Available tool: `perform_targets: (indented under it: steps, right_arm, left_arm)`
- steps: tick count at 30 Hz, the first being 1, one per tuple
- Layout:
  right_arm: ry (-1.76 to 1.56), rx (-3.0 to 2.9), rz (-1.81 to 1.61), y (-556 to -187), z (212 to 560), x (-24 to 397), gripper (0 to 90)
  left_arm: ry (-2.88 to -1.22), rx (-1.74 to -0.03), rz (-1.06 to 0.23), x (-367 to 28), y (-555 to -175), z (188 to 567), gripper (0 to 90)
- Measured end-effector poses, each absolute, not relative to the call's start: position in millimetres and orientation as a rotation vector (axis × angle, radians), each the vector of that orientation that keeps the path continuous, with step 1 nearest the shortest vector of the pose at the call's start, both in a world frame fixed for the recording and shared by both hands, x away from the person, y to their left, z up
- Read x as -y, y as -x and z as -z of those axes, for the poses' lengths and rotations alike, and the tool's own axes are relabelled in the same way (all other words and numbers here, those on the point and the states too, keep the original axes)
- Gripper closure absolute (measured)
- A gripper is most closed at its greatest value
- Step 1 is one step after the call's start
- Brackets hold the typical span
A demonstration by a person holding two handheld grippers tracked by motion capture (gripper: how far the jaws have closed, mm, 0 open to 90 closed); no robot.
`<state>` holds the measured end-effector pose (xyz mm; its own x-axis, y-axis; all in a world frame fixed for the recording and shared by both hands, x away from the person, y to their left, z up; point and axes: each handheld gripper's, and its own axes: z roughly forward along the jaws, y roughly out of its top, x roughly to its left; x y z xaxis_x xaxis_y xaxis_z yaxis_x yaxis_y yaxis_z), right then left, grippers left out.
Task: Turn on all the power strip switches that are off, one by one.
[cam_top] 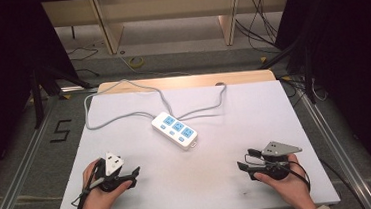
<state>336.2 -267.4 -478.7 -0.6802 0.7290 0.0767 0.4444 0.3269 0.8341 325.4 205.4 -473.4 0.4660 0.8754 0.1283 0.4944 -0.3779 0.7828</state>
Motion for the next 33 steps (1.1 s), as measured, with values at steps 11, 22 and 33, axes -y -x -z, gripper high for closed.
perform_targets:
  steps: [11, 22, 33]
  right_arm:
    - [-1.043, -2.293, -1.288, -336.0, 478.3, 264.8, 35.9]
    - [-1.047, -2.295, -1.304, -336.9, 479.5, 265.0, 34.7]
    - [-1.038, -2.309, -1.303, -337.9, 480.7, 262.0, 34.5]
  left_arm:
    - [-2.014, -1.134, -0.692, -206.3, -324.5, 470.0, 27.8]
    - [-2.014, -1.108, -0.665, -197.5, -343.1, 462.5, 45.5]
    - [-2.051, -1.103, -0.687, -193.2, -360.6, 459.4, 88.9]
